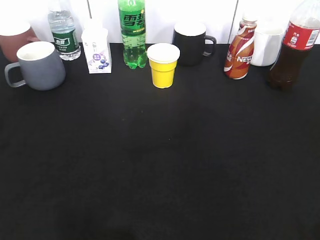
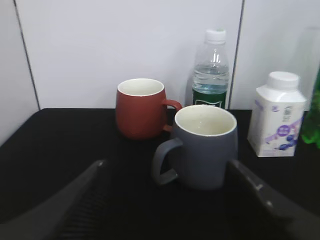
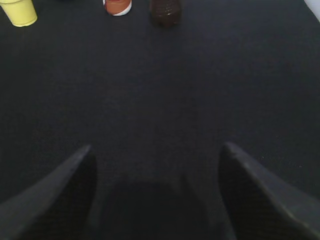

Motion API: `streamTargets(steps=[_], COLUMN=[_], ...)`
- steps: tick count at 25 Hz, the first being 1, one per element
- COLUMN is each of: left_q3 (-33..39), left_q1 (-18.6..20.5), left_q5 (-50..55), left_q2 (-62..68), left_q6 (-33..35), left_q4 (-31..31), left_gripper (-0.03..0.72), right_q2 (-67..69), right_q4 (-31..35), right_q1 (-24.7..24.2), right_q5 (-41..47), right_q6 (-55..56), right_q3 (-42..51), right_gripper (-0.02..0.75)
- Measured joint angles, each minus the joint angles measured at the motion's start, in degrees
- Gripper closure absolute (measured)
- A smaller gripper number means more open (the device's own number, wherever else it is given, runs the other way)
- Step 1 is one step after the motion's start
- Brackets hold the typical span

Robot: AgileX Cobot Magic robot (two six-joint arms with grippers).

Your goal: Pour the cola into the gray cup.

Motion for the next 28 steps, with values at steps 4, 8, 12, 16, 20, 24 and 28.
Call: streamTargets(steps=[4,8,12,16,20,24,28], left_q3=[-7.02,-19.13,-27.82,-36.58,-37.62,-28.4,-17.06], left_q1=[0.0,0.0,0.0,0.11,0.47,0.38,0.12], left_q5=[-14.81,-15.95,-12.94,-9.69,-9.38,-16.12,-18.94], left_q2=[26.92,39.69,45.47,50.35,51.34,46.03,30.6], left_q6=[0.0,0.0,0.0,0.07,0.23,0.72,0.84], left_q4=[-0.95,-3.33,-5.19,-4.62,-1.89,5.52,14.81], left_gripper=[0.191,0.223,0.312,0.531,0.628,0.639,0.639], right_q2=[0.0,0.0,0.0,-0.01,-0.01,-0.01,-0.01], right_q4=[0.0,0.0,0.0,0.0,0.0,0.0,0.0], right_q1=[0.0,0.0,0.0,0.0,0.0,0.0,0.0], right_q5=[0.0,0.0,0.0,0.0,0.0,0.0,0.0], right_q6=[0.0,0.0,0.0,0.0,0.0,0.0,0.0], right_q3=[0.0,0.0,0.0,0.0,0.0,0.0,0.0], right_gripper=[0.164,0.164,0.164,0.164,0.164,0.164,0.164])
